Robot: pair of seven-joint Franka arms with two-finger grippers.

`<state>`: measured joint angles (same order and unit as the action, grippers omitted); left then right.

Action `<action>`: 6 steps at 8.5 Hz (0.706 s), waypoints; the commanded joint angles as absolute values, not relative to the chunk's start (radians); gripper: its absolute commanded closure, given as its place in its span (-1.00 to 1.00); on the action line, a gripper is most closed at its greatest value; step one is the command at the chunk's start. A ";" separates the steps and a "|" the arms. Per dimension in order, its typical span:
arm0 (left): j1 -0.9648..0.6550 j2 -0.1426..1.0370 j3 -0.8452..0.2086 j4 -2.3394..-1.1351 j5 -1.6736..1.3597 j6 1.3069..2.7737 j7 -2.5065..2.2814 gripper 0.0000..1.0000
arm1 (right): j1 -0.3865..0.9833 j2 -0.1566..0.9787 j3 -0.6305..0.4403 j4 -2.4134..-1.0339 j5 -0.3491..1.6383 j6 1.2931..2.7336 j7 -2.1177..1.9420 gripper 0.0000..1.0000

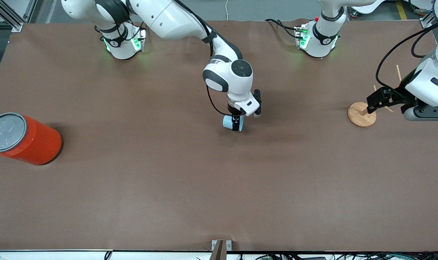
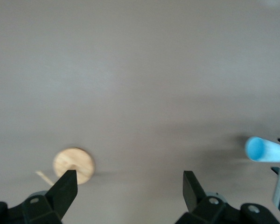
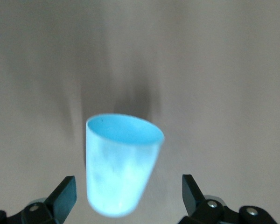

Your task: Flip cup

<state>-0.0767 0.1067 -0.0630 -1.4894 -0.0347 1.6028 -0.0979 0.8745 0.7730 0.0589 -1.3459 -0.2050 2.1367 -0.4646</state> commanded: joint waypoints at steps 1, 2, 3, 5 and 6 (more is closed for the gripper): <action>-0.069 0.141 -0.066 -1.518 -0.150 1.597 -0.086 -1.00 | 0.736 0.541 0.077 -1.501 -0.125 2.057 -0.495 -1.00; -0.071 0.178 -0.066 -1.525 -0.214 1.597 -0.086 -1.00 | 0.676 0.426 0.074 -1.591 -0.094 2.022 -0.497 -1.00; -0.069 0.210 -0.066 -1.546 -0.297 1.615 -0.086 -1.00 | 0.585 0.320 0.072 -1.676 -0.084 1.975 -0.491 -1.00; -0.071 0.291 -0.066 -1.574 -0.490 1.632 -0.048 -0.96 | 0.304 0.172 0.072 -1.765 0.011 1.855 -0.489 -1.00; -0.078 0.332 -0.069 -1.577 -0.511 1.663 -0.002 -0.94 | 0.173 0.143 0.066 -1.743 0.079 1.757 -0.489 -1.00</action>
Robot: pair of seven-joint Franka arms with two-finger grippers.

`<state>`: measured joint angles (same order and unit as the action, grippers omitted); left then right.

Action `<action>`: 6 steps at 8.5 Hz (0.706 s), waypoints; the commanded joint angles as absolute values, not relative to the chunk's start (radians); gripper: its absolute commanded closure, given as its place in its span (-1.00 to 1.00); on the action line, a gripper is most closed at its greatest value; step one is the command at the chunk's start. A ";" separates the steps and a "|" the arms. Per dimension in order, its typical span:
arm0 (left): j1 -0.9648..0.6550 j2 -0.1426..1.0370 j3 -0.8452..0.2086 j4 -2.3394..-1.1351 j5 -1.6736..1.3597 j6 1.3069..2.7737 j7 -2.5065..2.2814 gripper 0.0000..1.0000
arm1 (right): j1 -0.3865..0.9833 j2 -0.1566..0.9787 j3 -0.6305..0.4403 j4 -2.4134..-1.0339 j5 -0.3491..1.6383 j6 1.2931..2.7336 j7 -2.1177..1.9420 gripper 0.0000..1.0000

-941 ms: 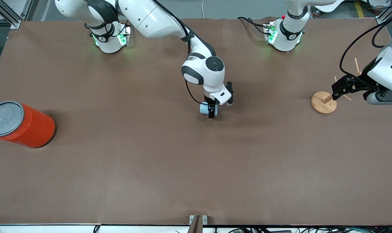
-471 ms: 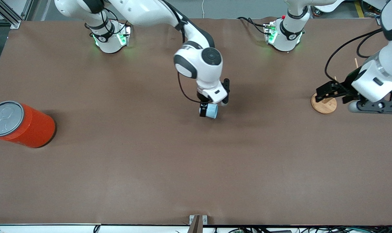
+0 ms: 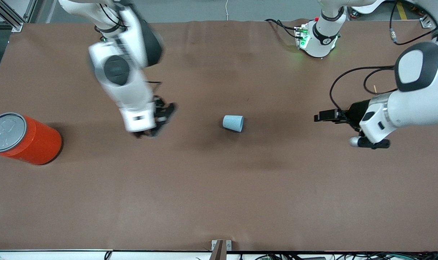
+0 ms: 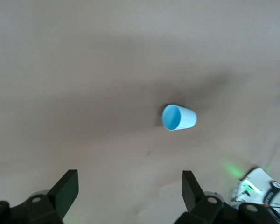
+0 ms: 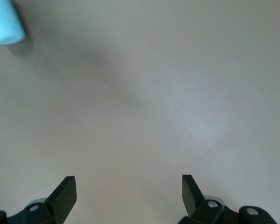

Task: Flip cup
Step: 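Grasp the cup sideways with the left gripper while the right gripper withdraws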

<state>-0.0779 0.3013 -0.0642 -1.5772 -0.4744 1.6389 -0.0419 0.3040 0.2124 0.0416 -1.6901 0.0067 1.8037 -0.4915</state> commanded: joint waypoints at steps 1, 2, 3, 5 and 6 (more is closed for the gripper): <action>-0.083 0.377 -0.071 -1.585 -0.559 1.690 0.049 -0.94 | 0.122 0.121 0.048 -1.712 0.080 1.684 -0.488 -1.00; -0.086 0.421 -0.071 -1.618 -0.651 1.725 0.125 -0.93 | 0.097 0.097 0.010 -1.691 0.078 1.633 -0.483 -1.00; -0.092 0.449 -0.090 -1.676 -0.731 1.791 0.197 -0.93 | 0.094 0.072 -0.038 -1.687 0.075 1.629 -0.435 -1.00; -0.097 0.535 -0.165 -1.768 -0.899 1.944 0.344 -0.92 | 0.097 0.063 -0.069 -1.544 0.043 1.515 -0.186 -1.00; -0.098 0.585 -0.222 -1.788 -0.964 2.032 0.401 -0.91 | 0.098 0.072 -0.068 -1.464 0.002 1.473 -0.022 -1.00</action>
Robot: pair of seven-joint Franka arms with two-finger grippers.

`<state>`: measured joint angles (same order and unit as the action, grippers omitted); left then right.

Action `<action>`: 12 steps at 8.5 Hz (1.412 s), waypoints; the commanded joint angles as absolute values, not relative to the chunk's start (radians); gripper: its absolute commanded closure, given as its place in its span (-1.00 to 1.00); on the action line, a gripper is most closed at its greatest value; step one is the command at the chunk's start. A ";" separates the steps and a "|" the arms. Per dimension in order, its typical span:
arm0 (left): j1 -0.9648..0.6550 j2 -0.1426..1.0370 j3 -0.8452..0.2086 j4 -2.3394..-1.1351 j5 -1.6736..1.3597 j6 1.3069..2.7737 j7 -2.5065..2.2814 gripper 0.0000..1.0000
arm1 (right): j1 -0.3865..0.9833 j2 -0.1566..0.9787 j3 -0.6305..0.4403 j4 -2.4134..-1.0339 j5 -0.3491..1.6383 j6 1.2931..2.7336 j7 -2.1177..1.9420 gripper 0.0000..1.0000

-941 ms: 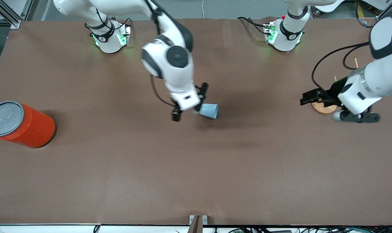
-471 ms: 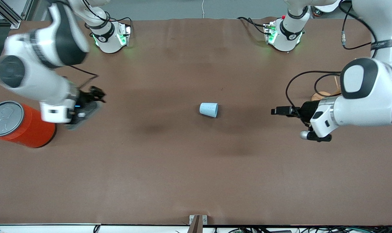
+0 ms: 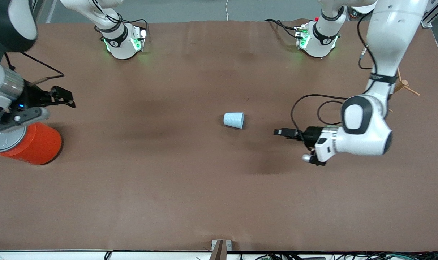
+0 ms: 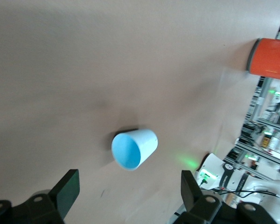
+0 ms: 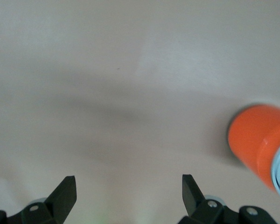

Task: Flip cup
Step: 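Grasp the cup sideways with the left gripper while the right gripper withdraws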

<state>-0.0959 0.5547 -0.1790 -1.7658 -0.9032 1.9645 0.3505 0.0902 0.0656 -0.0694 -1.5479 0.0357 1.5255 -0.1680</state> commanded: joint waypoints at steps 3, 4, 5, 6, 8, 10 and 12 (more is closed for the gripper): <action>-0.127 0.713 -0.345 -1.801 -1.099 2.215 0.474 -0.91 | 0.052 0.005 -0.072 -1.511 0.003 1.572 0.166 -1.00; -0.153 0.707 -0.345 -1.828 -1.159 2.223 0.479 -0.91 | 0.045 -0.058 -0.077 -1.593 0.005 1.629 0.164 -1.00; -0.155 0.698 -0.345 -1.857 -1.169 2.223 0.479 -0.91 | 0.046 -0.095 -0.098 -1.647 0.003 1.673 0.161 -1.00; -0.146 0.674 -0.345 -1.896 -1.169 2.221 0.489 -0.91 | 0.046 -0.091 -0.113 -1.646 0.002 1.663 0.117 -1.00; -0.118 0.608 -0.345 -1.991 -1.167 2.212 0.497 -0.92 | 0.044 -0.089 -0.136 -1.619 0.002 1.608 0.046 -1.00; -0.111 0.575 -0.371 -2.052 -1.199 2.212 0.497 -0.92 | 0.032 -0.089 -0.147 -1.583 -0.005 1.608 0.032 -1.00; -0.104 0.571 -0.405 -2.100 -1.271 2.212 0.499 -0.92 | 0.026 -0.089 -0.146 -1.578 0.002 1.603 0.031 -1.00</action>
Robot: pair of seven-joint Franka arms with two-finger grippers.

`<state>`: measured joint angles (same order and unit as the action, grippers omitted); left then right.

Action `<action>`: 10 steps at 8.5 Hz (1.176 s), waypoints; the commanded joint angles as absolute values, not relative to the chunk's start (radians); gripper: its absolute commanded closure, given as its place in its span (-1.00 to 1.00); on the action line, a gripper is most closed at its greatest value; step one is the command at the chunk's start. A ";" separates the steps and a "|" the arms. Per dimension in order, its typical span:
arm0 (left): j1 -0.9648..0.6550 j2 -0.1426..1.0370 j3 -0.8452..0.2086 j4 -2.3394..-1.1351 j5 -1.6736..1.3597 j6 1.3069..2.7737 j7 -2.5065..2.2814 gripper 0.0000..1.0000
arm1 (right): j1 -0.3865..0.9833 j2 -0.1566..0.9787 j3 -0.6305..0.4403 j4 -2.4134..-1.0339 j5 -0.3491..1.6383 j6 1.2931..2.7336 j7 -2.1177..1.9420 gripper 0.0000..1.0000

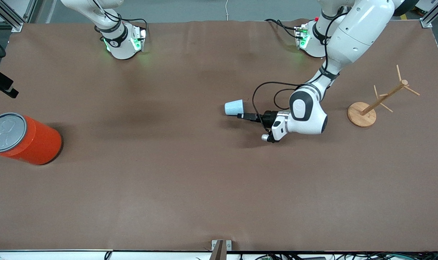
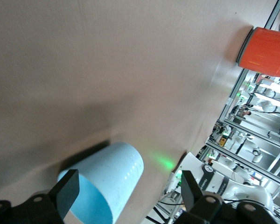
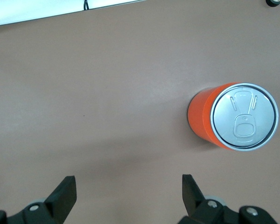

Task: Flip cup
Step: 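Carry the cup with the left gripper and rotate it mouth up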

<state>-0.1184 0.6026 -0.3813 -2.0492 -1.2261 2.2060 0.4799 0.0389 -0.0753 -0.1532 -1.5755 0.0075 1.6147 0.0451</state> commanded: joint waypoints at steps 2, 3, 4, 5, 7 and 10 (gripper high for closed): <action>-0.103 0.566 -0.410 -2.143 -1.281 2.212 0.502 -0.94 | 0.028 -0.089 -0.146 -1.578 0.002 1.598 0.031 -1.00; -0.103 0.561 -0.410 -2.157 -1.281 2.212 0.503 -0.94 | 0.026 -0.087 -0.146 -1.578 0.002 1.597 0.029 -1.00; -0.101 0.563 -0.410 -2.161 -1.295 2.212 0.502 -0.93 | 0.026 -0.087 -0.146 -1.578 0.002 1.597 -0.003 -1.00; -0.106 0.566 -0.410 -2.167 -1.351 2.212 0.503 -0.92 | 0.023 -0.087 -0.147 -1.578 0.003 1.598 -0.027 -1.00; -0.104 0.566 -0.416 -2.166 -1.365 2.212 0.503 -0.38 | 0.015 -0.087 -0.147 -1.578 0.006 1.597 -0.032 -1.00; -0.104 0.569 -0.414 -2.163 -1.365 2.212 0.502 0.90 | 0.006 -0.087 -0.147 -1.578 0.008 1.597 -0.043 -1.00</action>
